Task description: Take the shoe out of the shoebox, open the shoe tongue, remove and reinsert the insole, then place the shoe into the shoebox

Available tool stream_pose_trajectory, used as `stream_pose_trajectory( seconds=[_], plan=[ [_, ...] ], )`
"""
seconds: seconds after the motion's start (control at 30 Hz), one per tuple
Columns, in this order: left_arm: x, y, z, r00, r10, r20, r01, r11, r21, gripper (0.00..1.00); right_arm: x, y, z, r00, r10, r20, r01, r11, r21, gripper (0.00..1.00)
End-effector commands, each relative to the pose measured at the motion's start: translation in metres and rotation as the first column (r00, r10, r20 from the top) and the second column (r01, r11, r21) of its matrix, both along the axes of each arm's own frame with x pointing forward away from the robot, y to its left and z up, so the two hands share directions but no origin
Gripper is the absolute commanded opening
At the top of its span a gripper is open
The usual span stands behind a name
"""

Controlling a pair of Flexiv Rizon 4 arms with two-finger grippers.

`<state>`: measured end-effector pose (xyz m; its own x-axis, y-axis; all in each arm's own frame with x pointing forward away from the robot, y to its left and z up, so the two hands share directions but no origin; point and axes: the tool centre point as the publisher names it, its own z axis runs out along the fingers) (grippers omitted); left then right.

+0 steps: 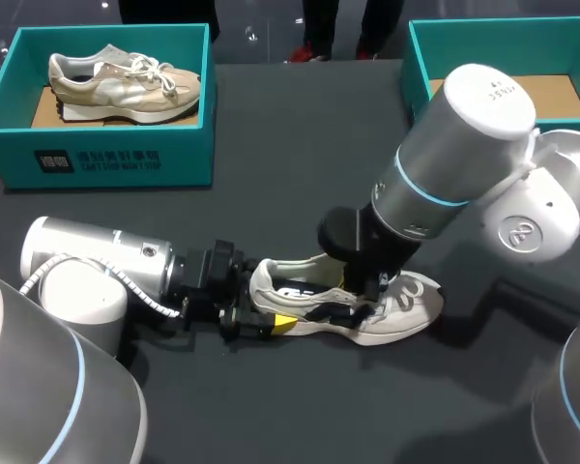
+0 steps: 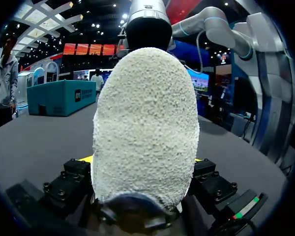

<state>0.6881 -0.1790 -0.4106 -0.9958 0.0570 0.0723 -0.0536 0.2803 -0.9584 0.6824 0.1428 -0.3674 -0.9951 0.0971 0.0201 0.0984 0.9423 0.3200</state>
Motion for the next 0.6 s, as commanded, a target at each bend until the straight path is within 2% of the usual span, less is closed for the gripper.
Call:
stream_pose_trajectory(
  seconds=[0.03, 0.17, 0.33, 0.5, 0.6],
  plan=[
    [-0.001, 0.002, -0.001, 1.000, 0.002, 0.001, -0.002, 1.000, 0.002, 0.00, 0.004, 0.024, -0.006, 1.000, -0.010, 0.009, 0.011, 0.993, -0.121, 0.00],
    [-0.001, 0.002, -0.001, 1.000, 0.002, 0.001, -0.002, 1.000, 0.002, 0.00, 0.005, 0.028, -0.007, 0.999, -0.026, 0.042, 0.032, 0.988, -0.154, 0.00],
    [-0.001, 0.002, -0.001, 1.000, 0.002, 0.001, -0.002, 1.000, 0.002, 0.00, 0.009, 0.021, -0.014, 0.996, -0.061, 0.061, 0.070, 0.984, -0.162, 0.02],
    [-0.001, 0.002, -0.001, 1.000, 0.002, 0.001, -0.002, 1.000, 0.002, 0.00, 0.012, 0.014, -0.016, 0.994, -0.090, 0.069, 0.101, 0.980, -0.172, 0.15],
    [-0.001, 0.002, -0.001, 1.000, 0.002, 0.001, -0.002, 1.000, 0.002, 0.00, 0.014, 0.010, -0.017, 0.993, -0.096, 0.069, 0.106, 0.980, -0.170, 0.32]
  ],
)
